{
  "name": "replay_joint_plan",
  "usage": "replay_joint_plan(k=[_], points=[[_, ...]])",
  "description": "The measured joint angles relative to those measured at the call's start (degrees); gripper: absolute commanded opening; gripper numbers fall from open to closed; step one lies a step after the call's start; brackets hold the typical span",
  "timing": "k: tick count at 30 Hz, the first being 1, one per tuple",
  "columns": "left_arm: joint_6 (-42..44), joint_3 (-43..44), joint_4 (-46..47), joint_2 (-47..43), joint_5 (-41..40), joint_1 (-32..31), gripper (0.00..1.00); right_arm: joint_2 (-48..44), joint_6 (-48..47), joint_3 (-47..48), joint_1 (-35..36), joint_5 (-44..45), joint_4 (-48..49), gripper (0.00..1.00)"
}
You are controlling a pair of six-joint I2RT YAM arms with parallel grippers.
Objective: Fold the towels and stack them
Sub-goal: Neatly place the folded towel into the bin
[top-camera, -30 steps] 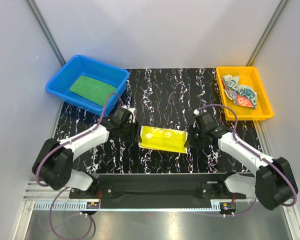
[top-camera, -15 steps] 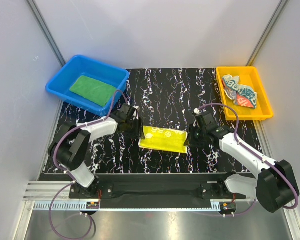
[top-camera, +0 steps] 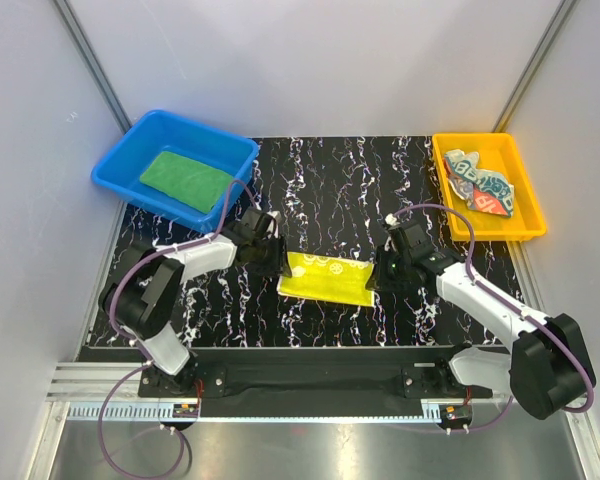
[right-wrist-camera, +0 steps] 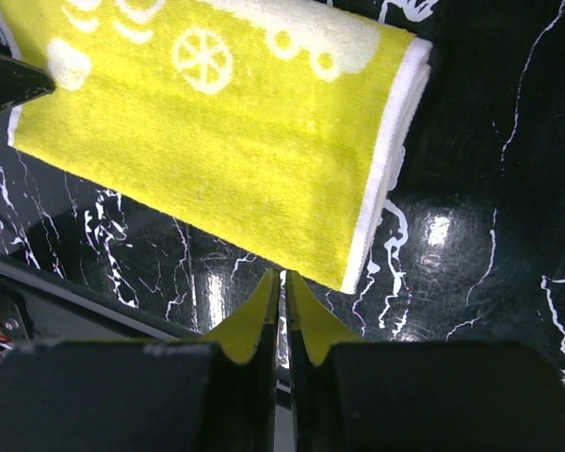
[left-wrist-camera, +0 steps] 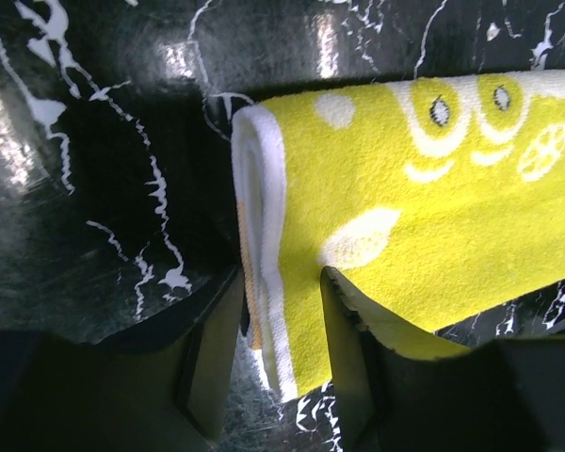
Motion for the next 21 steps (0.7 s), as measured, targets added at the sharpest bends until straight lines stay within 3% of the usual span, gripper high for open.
replay_joint_plan(k=[4,11,21], points=[[-0.7,-0.1,1.7,0.9,1.0,0.0,0.36,0.0,-0.1,0.0,0.0,-0.6,0.5,0.12],[-1.8,0.0,3.2,2.2,2.0,-0.1,0.0,0.0,-0.9,0.0,0.0,-0.8,0.8,0.12],[0.9,4.7,-5.1,3.0,-1.5,-0.6,0.0,0.0,-2.2,0.0,0.0,-0.8,0.9,0.12]])
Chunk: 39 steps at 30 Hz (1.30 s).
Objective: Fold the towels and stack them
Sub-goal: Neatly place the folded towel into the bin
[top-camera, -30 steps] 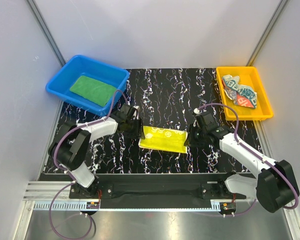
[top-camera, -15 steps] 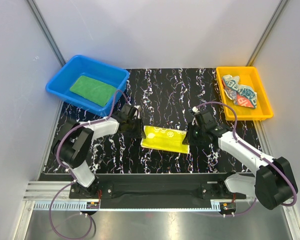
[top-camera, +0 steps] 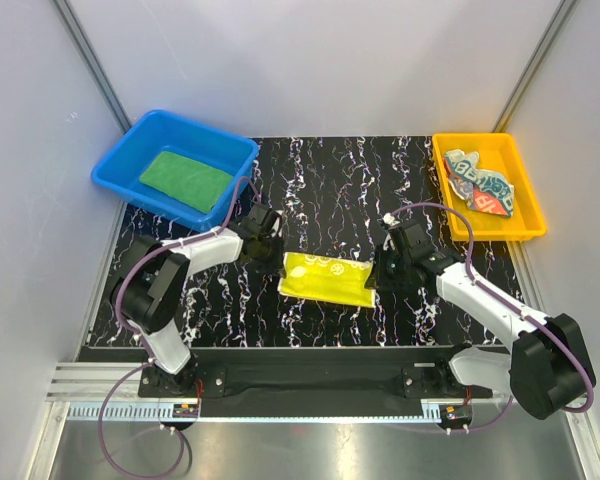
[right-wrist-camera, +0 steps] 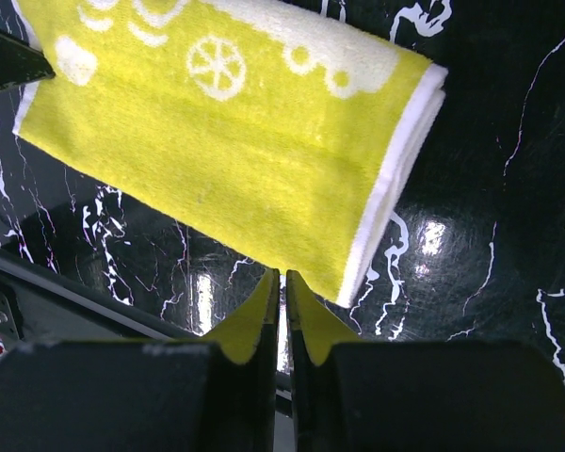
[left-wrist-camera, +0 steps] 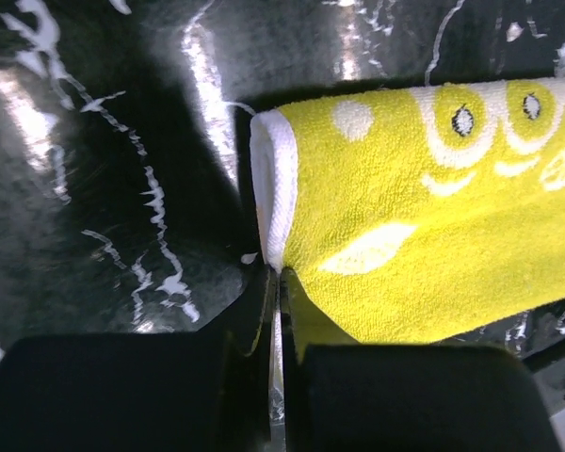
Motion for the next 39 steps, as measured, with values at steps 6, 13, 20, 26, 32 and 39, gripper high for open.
replay_joint_plan(k=[6,13,20,26,32,39], points=[[2.4,2.1,-4.4,-0.3,-3.9,0.0,0.32,0.0,-0.7,0.0,0.0,0.0,0.0,0.13],[2.6,2.1,-5.1,-1.0,-4.6,0.0,0.51,0.0,-1.4,0.0,0.0,0.1,0.0,0.13],[1.5,2.1,-3.7,-0.3,-4.0,0.0,0.5,0.0,-1.7,0.2,0.0,0.1,0.0,0.14],[-0.2,1.9,-1.6,0.8,-2.9,0.1,0.43,-0.3,-2.1,0.2,0.0,0.6,-0.2,0.14],[-1.1,1.7,-1.3,1.2,-2.9,0.0,0.29,-0.5,-2.1,0.5,0.0,0.6,-0.2,0.14],[-0.9,4.8,-1.6,3.9,-3.0,-2.4,0.0,-0.4,-2.1,0.7,0.0,0.6,-0.1,0.14]])
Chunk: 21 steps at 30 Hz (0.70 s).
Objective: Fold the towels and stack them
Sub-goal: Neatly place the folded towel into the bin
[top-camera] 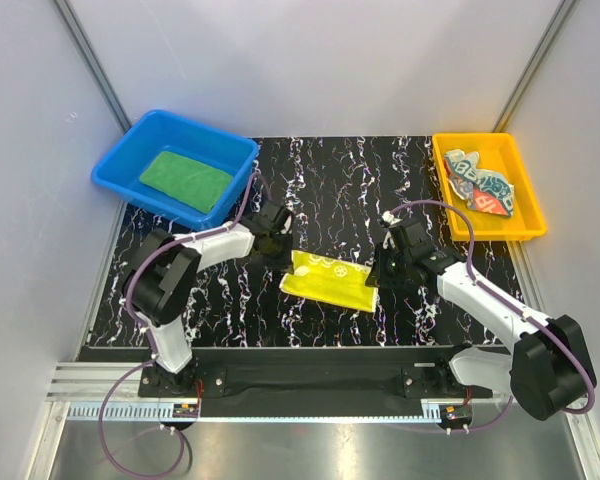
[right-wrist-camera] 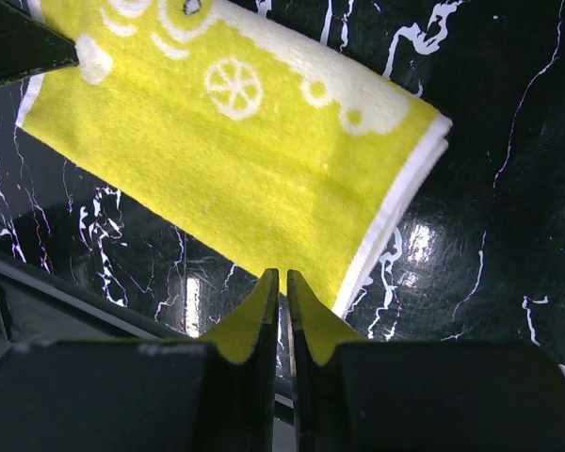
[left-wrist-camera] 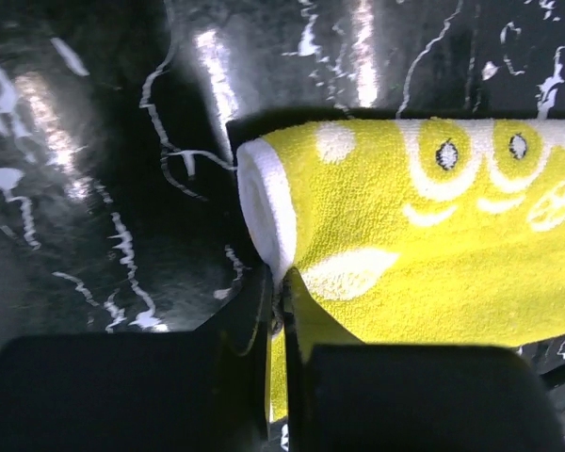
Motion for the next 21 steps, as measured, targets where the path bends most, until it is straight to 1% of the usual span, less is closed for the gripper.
replay_joint_plan(k=[4,8,15,21], points=[[0.7,1.9,-1.2,1.0,-0.6,-1.0,0.0,0.0,0.0,0.0,0.0,0.0,0.0,0.14],[3.2,4.7,-6.4,1.5,-3.4,-1.3,0.0,0.0,0.0,0.1,0.0,0.0,0.0,0.14],[10.0,10.3,-15.6,0.1,-15.5,-1.2,0.0,0.4,-0.2,1.0,0.0,0.0,0.0,0.14],[17.1,15.5,-20.7,-2.6,-26.5,-0.2,0.0,1.3,-0.9,2.4,0.0,0.0,0.0,0.14]])
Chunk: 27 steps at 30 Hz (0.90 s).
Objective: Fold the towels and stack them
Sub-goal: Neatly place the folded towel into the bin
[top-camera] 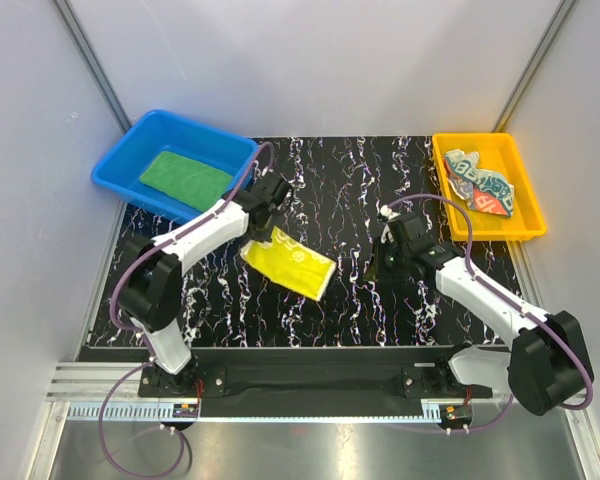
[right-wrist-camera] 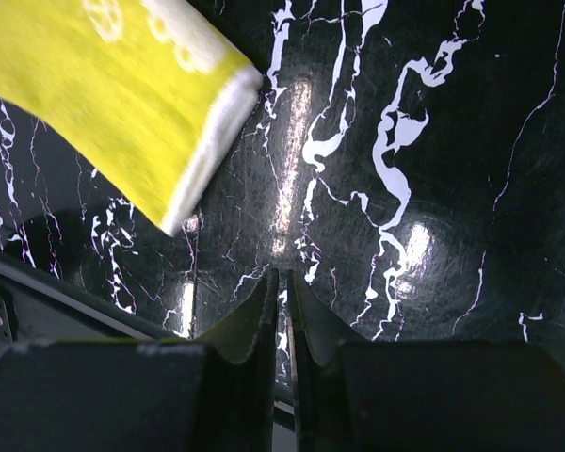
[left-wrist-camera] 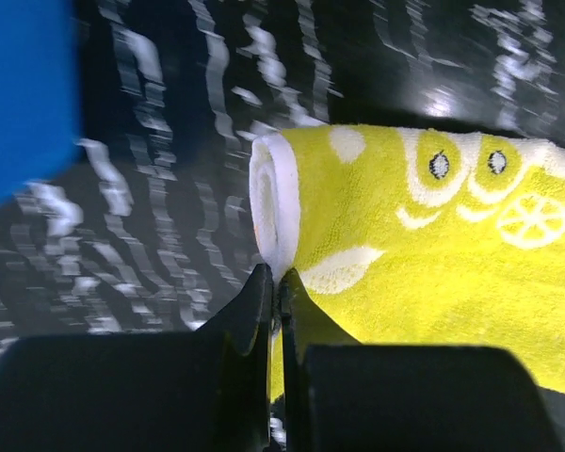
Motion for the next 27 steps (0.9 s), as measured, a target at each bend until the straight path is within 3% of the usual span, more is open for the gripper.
replay_joint_plan(k=[6,14,27], points=[[6.5,4.9,-2.6,0.0,-9.8,3.5,0.0,2.2,-1.5,2.1,0.0,0.0,0.0,0.14],[14.8,17.7,-3.8,3.1,-20.9,9.4,0.0,7.8,-3.8,6.6,0.0,-0.1,0.2,0.14],[26.1,24.5,7.0,10.5,-22.9,22.8,0.0,16.4,-6.8,13.7,0.0,-0.2,2.1,0.14]])
